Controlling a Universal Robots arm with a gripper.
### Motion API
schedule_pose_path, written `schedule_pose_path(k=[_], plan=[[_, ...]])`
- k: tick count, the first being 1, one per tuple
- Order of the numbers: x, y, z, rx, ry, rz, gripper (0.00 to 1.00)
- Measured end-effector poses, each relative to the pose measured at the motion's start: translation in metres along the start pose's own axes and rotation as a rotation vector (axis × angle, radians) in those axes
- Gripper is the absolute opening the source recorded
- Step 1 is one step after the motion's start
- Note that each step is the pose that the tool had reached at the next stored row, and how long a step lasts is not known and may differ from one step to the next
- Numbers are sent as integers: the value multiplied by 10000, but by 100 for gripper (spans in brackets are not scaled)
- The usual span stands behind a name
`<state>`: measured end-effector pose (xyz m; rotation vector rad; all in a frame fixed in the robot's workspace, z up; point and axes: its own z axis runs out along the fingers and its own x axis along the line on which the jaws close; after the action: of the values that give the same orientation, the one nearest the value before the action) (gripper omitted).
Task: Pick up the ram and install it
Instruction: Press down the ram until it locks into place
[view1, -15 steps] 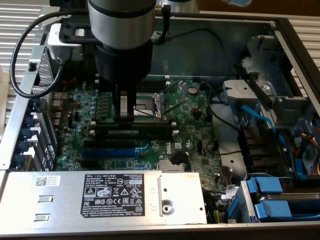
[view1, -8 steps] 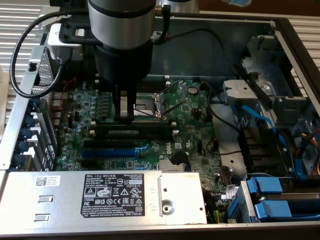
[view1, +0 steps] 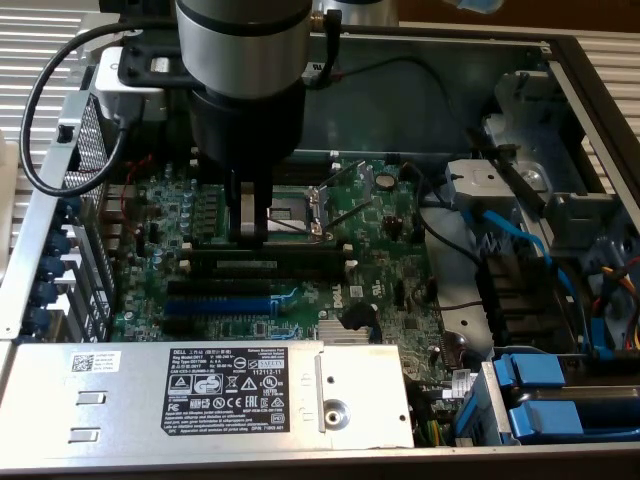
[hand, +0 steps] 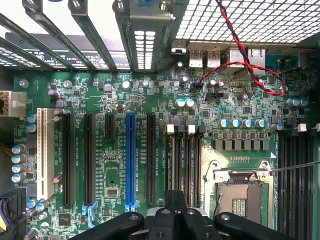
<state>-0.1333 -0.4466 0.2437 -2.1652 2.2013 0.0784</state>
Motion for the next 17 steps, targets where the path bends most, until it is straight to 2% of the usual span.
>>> schedule_pose_path(k=[10, 17], plan=[[0, 8, 0, 1, 0, 0, 11], [0, 44, 0, 1, 0, -1, 11]])
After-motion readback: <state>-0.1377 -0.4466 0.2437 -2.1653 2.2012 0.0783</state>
